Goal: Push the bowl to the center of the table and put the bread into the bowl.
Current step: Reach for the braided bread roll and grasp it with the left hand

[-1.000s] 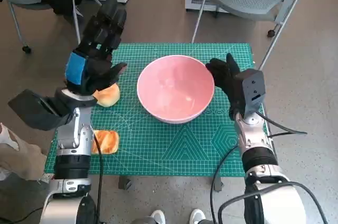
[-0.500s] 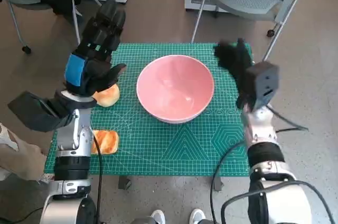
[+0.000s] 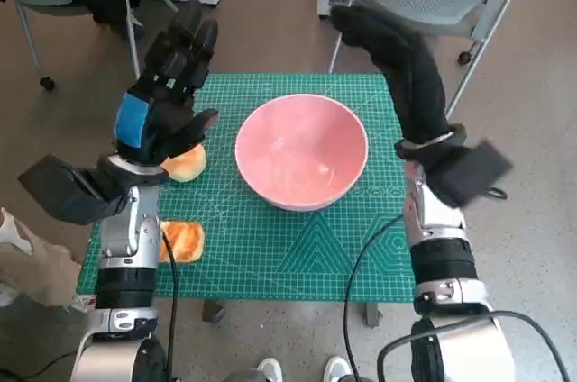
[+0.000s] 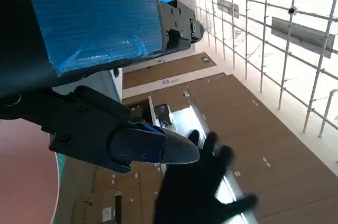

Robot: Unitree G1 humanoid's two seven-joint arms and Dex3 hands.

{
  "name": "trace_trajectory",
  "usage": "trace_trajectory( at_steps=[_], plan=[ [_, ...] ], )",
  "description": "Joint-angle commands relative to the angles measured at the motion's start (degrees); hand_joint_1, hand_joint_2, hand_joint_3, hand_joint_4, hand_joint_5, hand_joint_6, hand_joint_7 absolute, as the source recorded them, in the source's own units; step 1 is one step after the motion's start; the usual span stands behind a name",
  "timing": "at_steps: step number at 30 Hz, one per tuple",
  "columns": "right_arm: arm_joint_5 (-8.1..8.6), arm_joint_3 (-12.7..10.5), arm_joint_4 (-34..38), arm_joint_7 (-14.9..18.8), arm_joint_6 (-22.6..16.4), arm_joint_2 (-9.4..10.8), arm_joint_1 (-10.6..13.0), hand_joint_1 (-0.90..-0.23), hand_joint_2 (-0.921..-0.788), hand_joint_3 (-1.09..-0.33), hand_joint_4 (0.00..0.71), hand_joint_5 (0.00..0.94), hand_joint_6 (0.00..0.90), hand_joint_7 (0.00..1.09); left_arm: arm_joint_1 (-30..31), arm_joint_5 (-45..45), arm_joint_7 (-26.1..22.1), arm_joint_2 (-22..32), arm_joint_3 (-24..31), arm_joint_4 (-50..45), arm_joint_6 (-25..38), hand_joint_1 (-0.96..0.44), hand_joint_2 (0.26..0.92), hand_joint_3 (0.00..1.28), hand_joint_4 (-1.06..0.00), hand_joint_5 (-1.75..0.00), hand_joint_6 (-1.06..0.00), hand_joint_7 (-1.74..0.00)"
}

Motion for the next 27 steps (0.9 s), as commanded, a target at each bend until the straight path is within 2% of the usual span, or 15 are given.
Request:
trace_trajectory(
  at_steps=[1, 10, 19, 27],
  plan=[
    [0.05, 1.23, -1.89, 0.99, -0.13, -0.31, 2.69, -0.723, -0.921, -0.778, 0.154, 0.005, 0.001, 0.46, -0.35, 0.02, -0.42, 0.03, -0.28, -0.82, 0.13, -0.70, 0.921, 0.23, -0.07, 0.00, -0.17, -0.02],
    [-0.47, 2.18, -4.47, 0.05, 1.97, -1.17, 3.91, -0.717, -0.921, -0.798, 0.157, 0.005, -0.001, 0.45, -1.14, -0.14, -1.41, 0.33, 0.04, 0.38, -0.36, -0.69, 0.921, 0.23, -0.07, 0.00, -0.18, -0.02],
    [0.30, 2.11, -5.53, -0.30, 3.25, -0.80, 4.70, -0.702, -0.921, -0.803, 0.154, 0.003, -0.001, 0.44, -1.68, -0.45, -2.70, 0.63, 0.28, 1.11, -0.53, -0.69, 0.921, 0.23, -0.07, 0.00, -0.18, -0.02],
    [1.01, 2.20, -8.07, -0.03, 4.18, -0.48, 5.85, -0.699, -0.921, -0.804, 0.151, 0.001, -0.001, 0.44, 0.91, -0.90, -2.69, 2.15, 0.54, -5.19, 1.44, -0.69, 0.921, 0.23, -0.07, 0.00, -0.18, -0.02]
  ],
)
